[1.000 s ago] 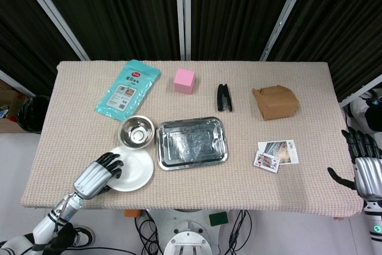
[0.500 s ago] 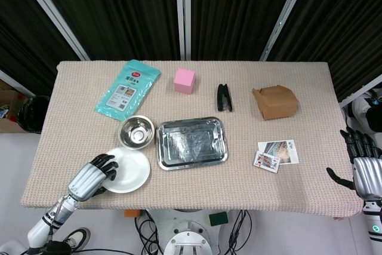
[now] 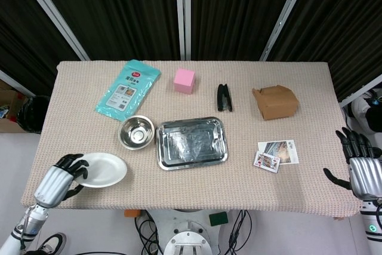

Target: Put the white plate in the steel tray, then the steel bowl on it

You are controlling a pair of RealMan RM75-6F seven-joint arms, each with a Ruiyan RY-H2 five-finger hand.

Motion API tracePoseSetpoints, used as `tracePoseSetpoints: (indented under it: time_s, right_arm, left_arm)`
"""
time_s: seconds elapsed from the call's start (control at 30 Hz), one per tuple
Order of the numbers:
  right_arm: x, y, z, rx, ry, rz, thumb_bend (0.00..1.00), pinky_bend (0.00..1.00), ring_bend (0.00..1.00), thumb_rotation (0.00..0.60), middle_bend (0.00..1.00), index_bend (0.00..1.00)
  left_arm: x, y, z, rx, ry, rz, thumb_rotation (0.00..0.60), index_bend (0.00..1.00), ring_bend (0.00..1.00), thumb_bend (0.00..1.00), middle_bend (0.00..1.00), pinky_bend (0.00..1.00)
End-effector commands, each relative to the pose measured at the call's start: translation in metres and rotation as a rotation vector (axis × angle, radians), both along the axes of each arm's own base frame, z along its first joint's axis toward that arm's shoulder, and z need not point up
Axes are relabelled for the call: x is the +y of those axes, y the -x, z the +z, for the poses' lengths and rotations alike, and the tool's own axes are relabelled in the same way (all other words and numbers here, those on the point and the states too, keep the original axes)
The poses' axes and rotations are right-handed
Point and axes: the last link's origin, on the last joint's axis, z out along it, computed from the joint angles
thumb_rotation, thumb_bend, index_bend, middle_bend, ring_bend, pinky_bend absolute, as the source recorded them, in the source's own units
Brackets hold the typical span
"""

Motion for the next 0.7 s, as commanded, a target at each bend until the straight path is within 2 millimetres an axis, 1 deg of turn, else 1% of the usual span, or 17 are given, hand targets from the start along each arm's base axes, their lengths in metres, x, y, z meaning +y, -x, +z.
tracePoseSetpoints:
  time_s: [0.03, 0.13, 0.23, 0.37, 0.43, 0.57, 0.7]
  right_arm:
    - [0.0, 0.0, -0.001, 0.0, -0.003, 0.0, 0.18, 0.0, 0.0, 0.6, 0.0, 0.0]
    - [0.0, -0.001, -0.002, 0.001, -0.005, 0.003, 0.18, 0.0, 0.0, 0.6, 0.0, 0.0]
    - [0.0, -0.002, -0.001, 0.003, -0.003, 0.006, 0.18, 0.0, 0.0, 0.6, 0.0, 0.0]
    - [0.0, -0.002, 0.0, 0.004, -0.001, 0.005, 0.18, 0.0, 0.0, 0.6, 0.0, 0.0]
    - [0.0, -0.002, 0.0, 0.003, 0.001, 0.003, 0.18, 0.0, 0.0, 0.6, 0.0, 0.0]
    - [0.0, 0.0, 0.0, 0.001, 0.002, -0.003, 0.18, 0.0, 0.0, 0.6, 0.0, 0.0]
    - [-0.001, 0.001, 0.0, -0.001, 0.003, -0.009, 0.18, 0.0, 0.0, 0.6, 0.0, 0.0]
  left_arm:
    - [-0.002, 0.004, 0.022, -0.027, -0.085, 0.001, 0.6, 0.64, 0.24, 0.4, 0.41, 0.29]
    - [0.003, -0.001, 0.033, -0.052, -0.133, -0.041, 0.6, 0.67, 0.25, 0.41, 0.43, 0.3]
    - [0.013, -0.009, 0.042, -0.05, -0.169, -0.084, 0.6, 0.68, 0.26, 0.41, 0.43, 0.3]
    - [0.036, -0.029, 0.051, -0.07, -0.197, -0.165, 0.6, 0.68, 0.26, 0.41, 0.44, 0.31]
    - [0.05, -0.043, 0.053, -0.077, -0.194, -0.214, 0.6, 0.69, 0.27, 0.41, 0.44, 0.31]
    - [0.078, -0.077, 0.041, -0.09, -0.148, -0.306, 0.6, 0.7, 0.28, 0.41, 0.45, 0.32]
    - [0.103, -0.115, 0.016, -0.099, -0.063, -0.383, 0.6, 0.71, 0.28, 0.41, 0.46, 0.33]
